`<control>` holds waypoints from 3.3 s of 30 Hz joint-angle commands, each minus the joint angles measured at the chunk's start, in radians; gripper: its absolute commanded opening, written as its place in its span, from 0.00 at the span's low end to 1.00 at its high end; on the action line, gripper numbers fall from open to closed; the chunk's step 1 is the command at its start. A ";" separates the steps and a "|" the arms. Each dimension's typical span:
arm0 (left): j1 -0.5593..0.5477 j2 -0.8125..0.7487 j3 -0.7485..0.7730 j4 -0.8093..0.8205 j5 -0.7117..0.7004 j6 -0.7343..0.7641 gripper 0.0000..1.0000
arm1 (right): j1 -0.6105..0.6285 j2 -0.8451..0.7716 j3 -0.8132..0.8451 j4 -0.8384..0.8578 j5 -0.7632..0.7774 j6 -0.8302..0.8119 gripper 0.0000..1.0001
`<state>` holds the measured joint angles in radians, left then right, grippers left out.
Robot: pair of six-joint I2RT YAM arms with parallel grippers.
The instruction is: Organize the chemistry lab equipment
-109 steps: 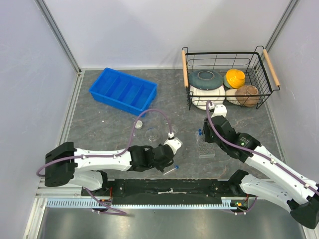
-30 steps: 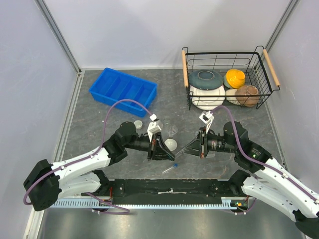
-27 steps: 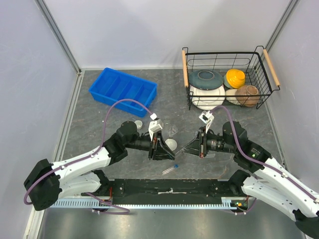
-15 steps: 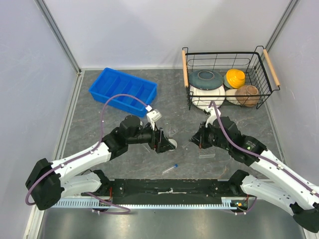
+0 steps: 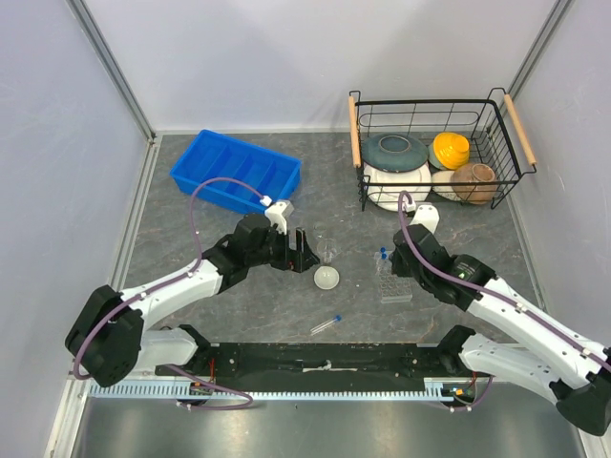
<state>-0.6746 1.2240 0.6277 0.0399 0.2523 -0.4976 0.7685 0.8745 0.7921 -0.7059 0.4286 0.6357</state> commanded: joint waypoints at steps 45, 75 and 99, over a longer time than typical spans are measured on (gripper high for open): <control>0.013 -0.164 0.014 -0.147 -0.162 -0.047 0.90 | 0.026 0.173 -0.106 0.169 0.053 -0.010 0.00; 0.012 -0.164 0.000 -0.156 -0.159 -0.022 0.89 | 0.094 0.244 -0.059 0.132 0.114 -0.002 0.47; -0.490 0.017 0.010 -0.224 -0.415 0.022 0.75 | 0.124 0.087 0.118 -0.106 0.177 -0.013 0.61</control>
<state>-1.1110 1.1984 0.6579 -0.2081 -0.0750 -0.5098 0.8875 0.9878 0.8715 -0.7826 0.5922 0.6296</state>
